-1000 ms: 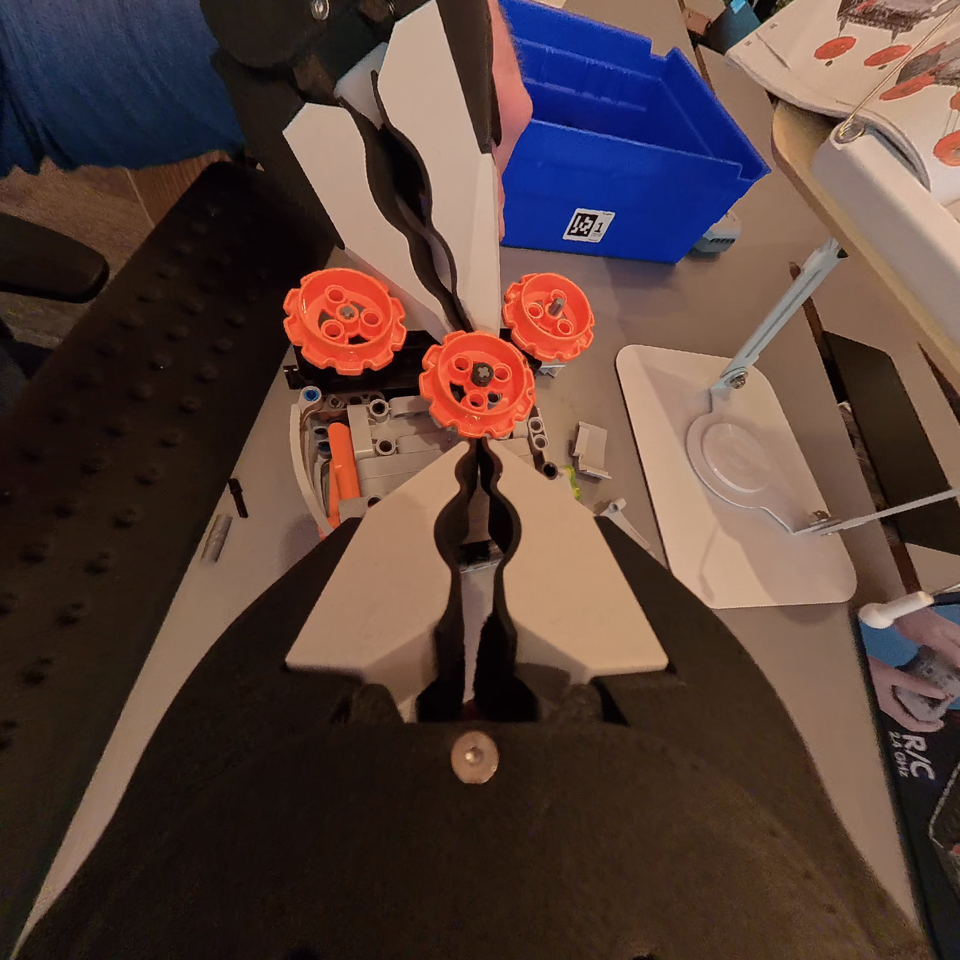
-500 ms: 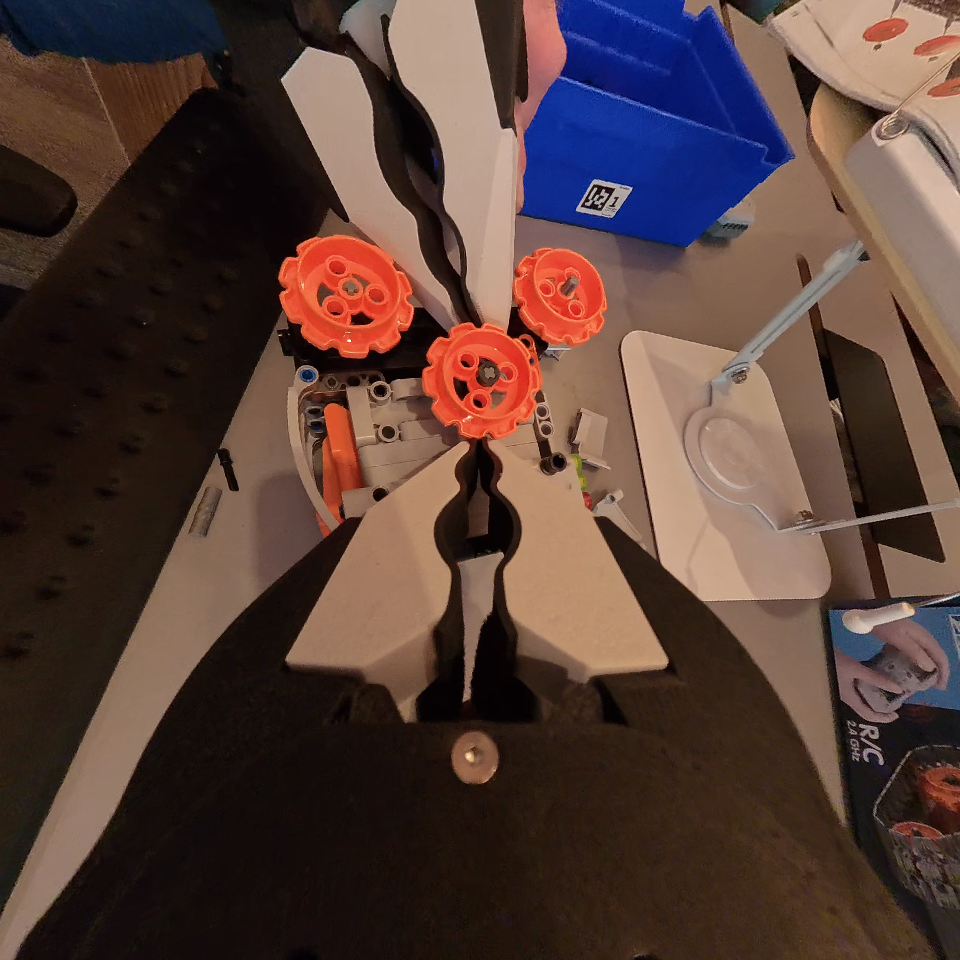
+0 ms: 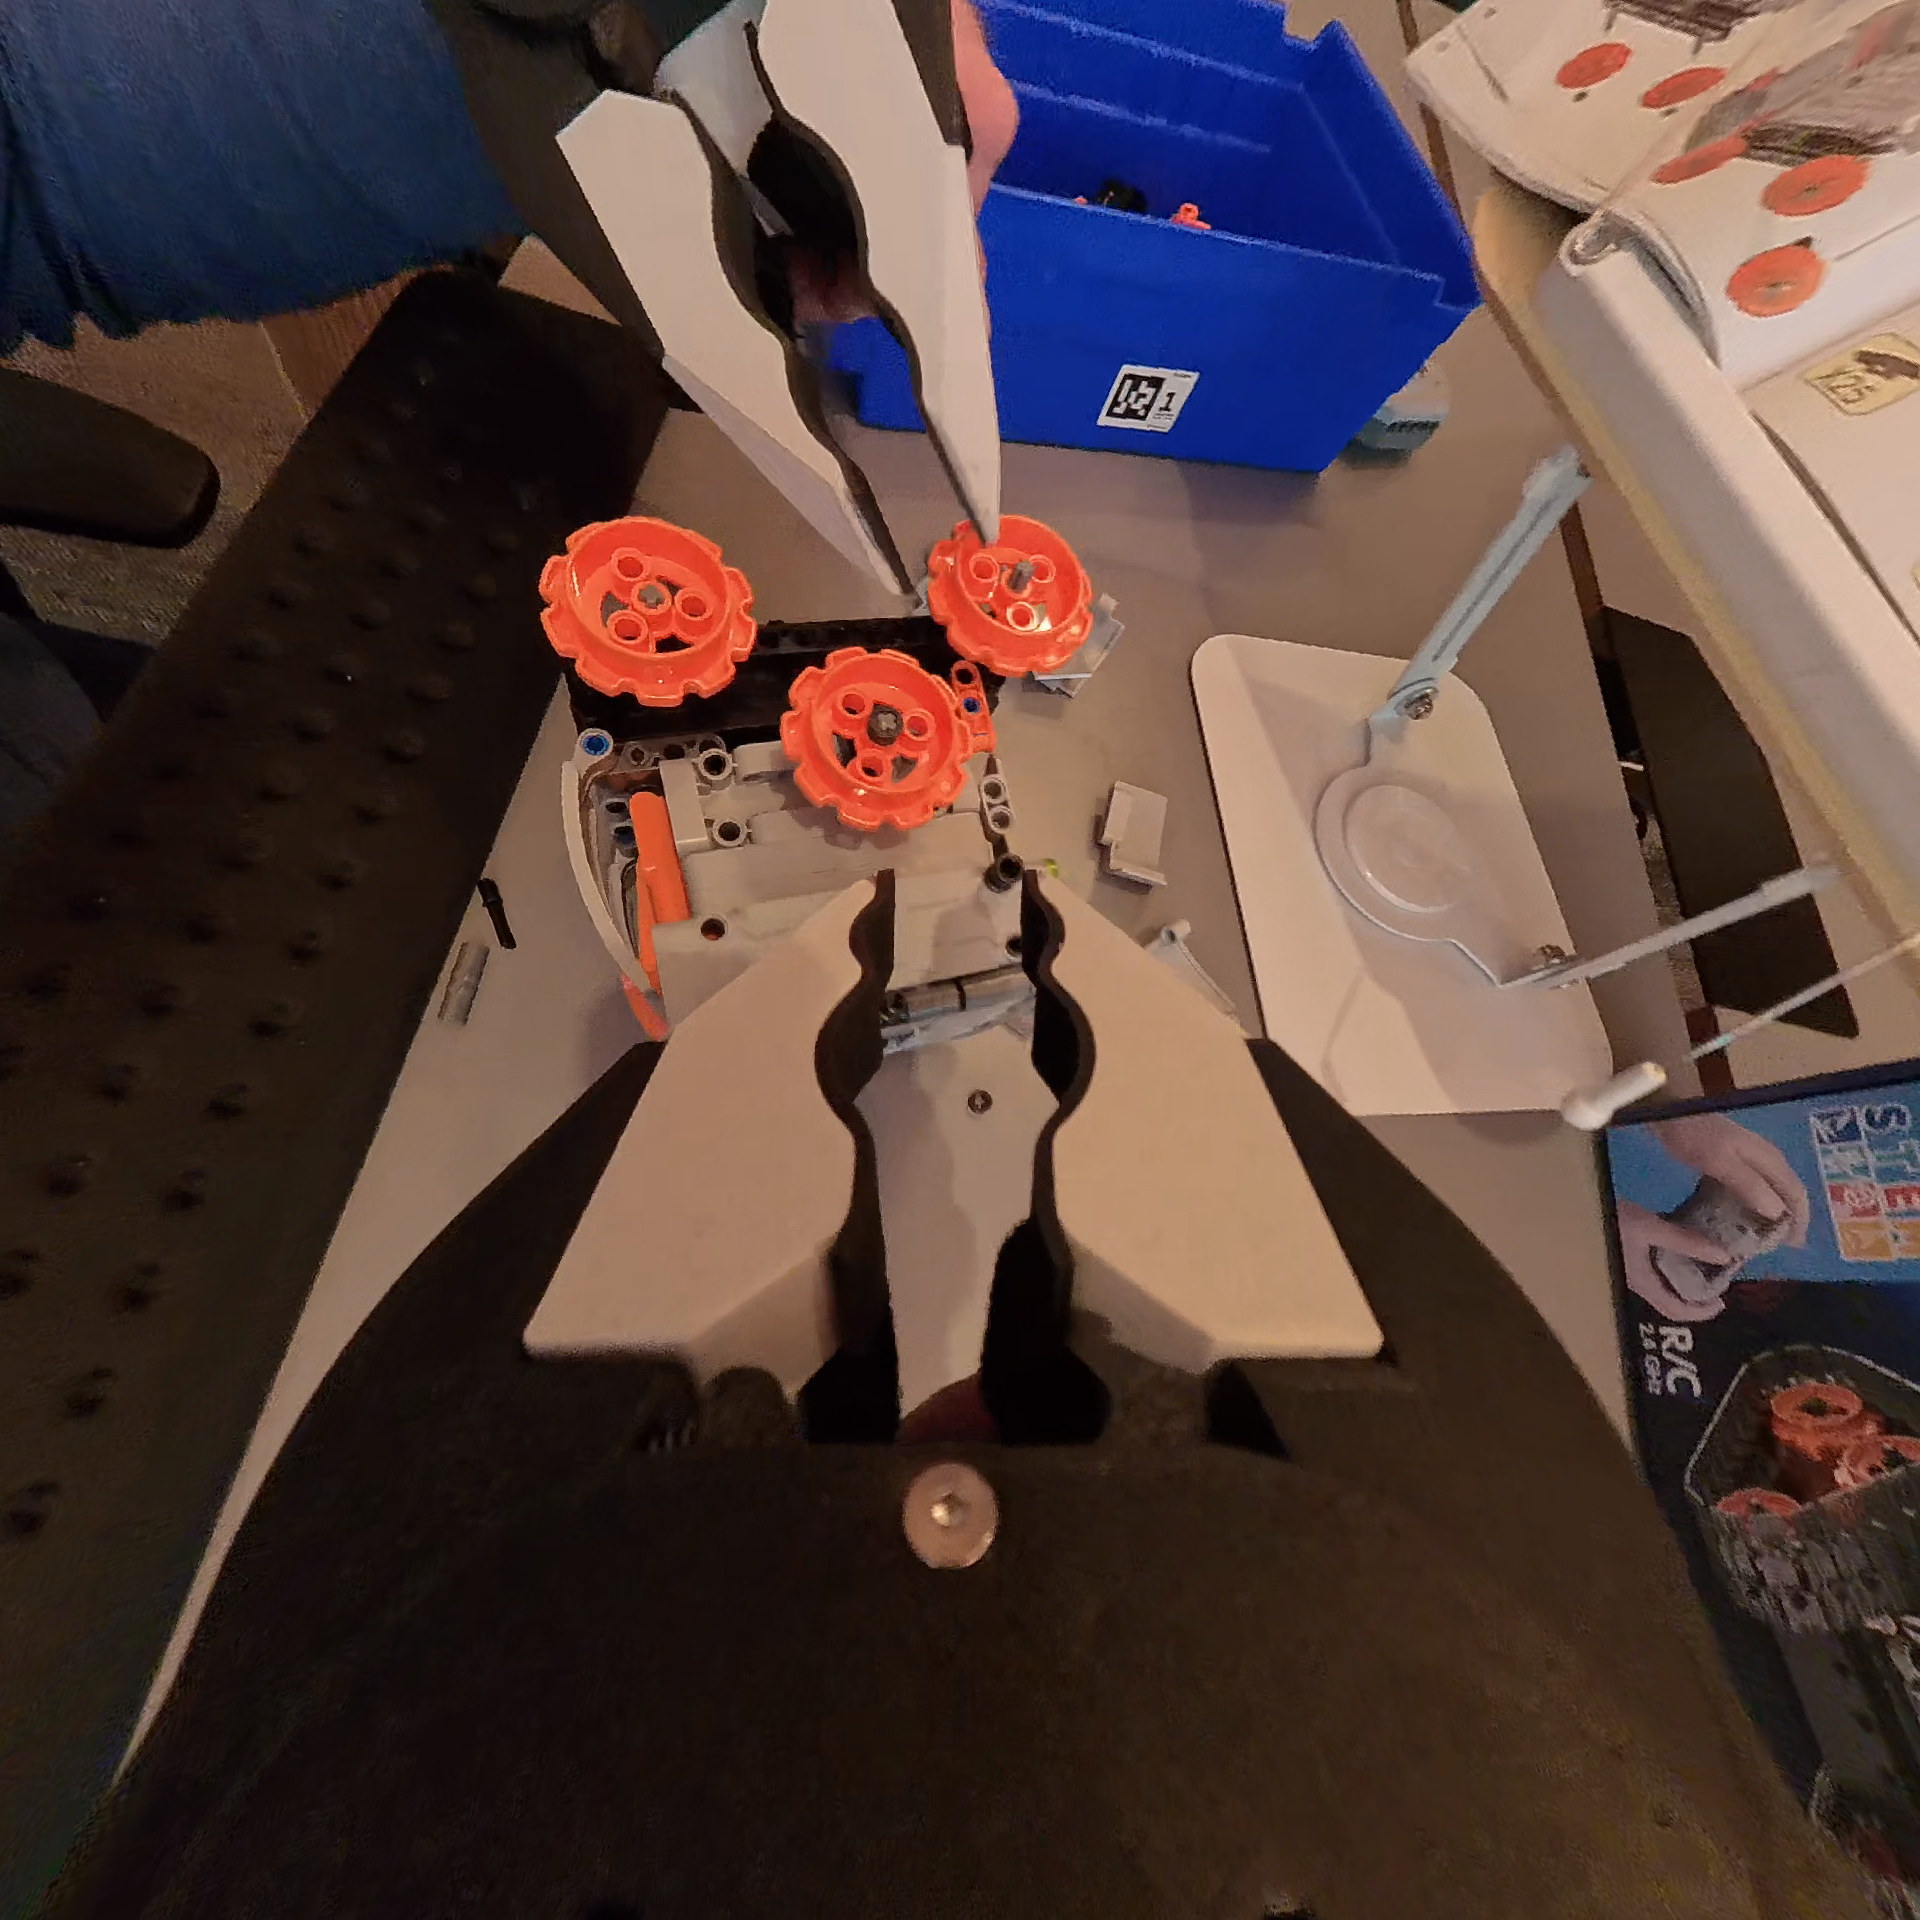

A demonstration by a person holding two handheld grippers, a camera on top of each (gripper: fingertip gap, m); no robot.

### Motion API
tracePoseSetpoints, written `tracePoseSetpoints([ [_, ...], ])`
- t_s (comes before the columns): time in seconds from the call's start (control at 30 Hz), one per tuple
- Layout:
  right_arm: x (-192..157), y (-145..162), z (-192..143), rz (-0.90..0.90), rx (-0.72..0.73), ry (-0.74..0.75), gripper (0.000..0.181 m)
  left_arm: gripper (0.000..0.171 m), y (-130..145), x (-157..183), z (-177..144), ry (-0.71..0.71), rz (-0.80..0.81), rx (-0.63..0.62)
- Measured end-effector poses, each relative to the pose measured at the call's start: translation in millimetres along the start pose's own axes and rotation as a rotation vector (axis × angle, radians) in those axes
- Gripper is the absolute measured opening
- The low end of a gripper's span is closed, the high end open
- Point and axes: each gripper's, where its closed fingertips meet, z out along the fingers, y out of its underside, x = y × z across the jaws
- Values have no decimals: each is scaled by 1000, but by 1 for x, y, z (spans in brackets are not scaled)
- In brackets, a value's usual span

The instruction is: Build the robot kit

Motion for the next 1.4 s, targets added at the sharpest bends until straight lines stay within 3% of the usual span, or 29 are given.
tracePoseSetpoints([
  [0.2,0,16,-25,165,-53,-60,48,42,19,-8,-20,-29,-159,4],
  [0.23,-8,22,-25,188,-82,-84,53,52,26,-8,-20,3,-207,-15],
  [0.27,-18,31,-24,193,-123,-113,47,60,35,-8,-18,38,-255,-35],
  [0.4,-57,43,-13,195,-152,-143,57,70,49,0,-2,175,-325,-61],
  [0.5,-61,46,0,234,-143,-39,66,68,52,5,9,262,-378,-91],
  [0.6,-53,49,8,298,-122,73,54,63,48,6,15,292,-404,-77],
  [0.7,-48,49,11,329,-85,141,55,49,47,15,17,311,-393,-86],
  [0.8,-38,53,10,317,-53,219,51,0,47,27,26,275,-330,-120],
  [0.9,-36,55,7,257,-46,235,39,0,52,17,35,134,-254,-176],
  [1.17,-34,70,-15,236,-91,204,40,0,29,28,47,146,-259,-157],
  [1.27,-26,84,-34,136,-121,249,42,0,15,39,58,144,-222,-148],
  [1.33,-22,92,-47,138,-137,273,38,23,10,54,62,230,-220,-146],
  [1.4,-23,93,-60,187,-101,264,38,27,20,46,62,220,-212,-183],
])
